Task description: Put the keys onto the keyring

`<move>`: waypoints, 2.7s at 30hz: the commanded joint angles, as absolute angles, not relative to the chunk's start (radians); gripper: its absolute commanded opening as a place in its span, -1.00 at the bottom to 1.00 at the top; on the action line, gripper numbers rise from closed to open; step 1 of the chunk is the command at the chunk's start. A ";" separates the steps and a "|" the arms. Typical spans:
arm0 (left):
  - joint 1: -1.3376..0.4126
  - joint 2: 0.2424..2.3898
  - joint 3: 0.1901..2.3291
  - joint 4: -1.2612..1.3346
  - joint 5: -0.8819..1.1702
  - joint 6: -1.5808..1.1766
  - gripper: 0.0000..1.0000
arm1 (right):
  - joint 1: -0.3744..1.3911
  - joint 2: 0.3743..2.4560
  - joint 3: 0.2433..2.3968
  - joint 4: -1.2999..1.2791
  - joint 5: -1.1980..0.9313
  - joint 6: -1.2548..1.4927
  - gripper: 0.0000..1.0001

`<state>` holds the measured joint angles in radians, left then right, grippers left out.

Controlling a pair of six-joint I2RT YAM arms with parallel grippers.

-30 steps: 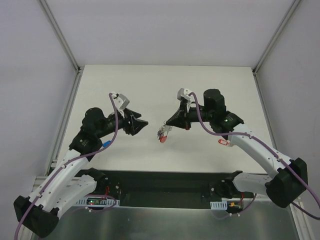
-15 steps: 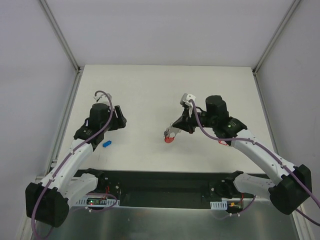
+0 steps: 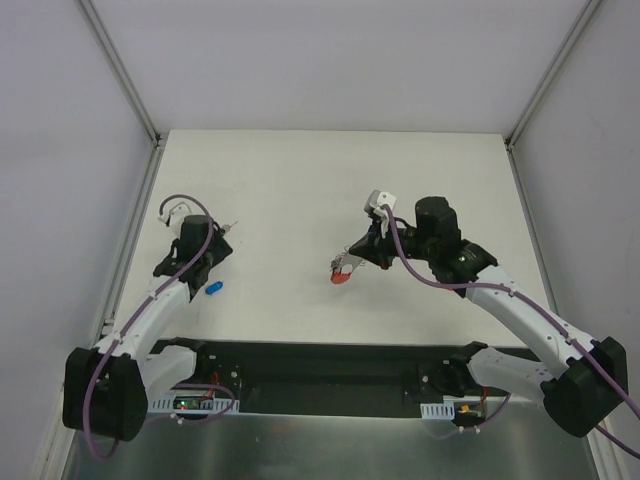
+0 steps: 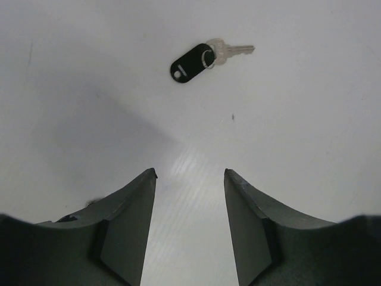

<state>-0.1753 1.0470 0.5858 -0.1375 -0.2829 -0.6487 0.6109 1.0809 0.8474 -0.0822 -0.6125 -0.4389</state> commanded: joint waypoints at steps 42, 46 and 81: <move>-0.172 1.020 0.403 -0.180 -0.240 -0.988 -0.21 | 0.643 1.009 0.822 0.020 -0.589 -0.460 -0.97; -0.173 1.126 0.460 -0.107 -0.172 -0.959 -0.16 | 0.643 1.009 0.824 0.017 -0.586 -0.462 -0.97; -0.035 1.199 0.574 -0.281 -0.137 -0.681 0.26 | 0.652 1.006 0.830 0.005 -0.591 -0.465 -0.97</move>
<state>-0.0406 1.1320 0.5220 -0.2687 -0.2134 -0.7315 0.6460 1.0389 0.8200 -0.0486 -0.5797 -0.4500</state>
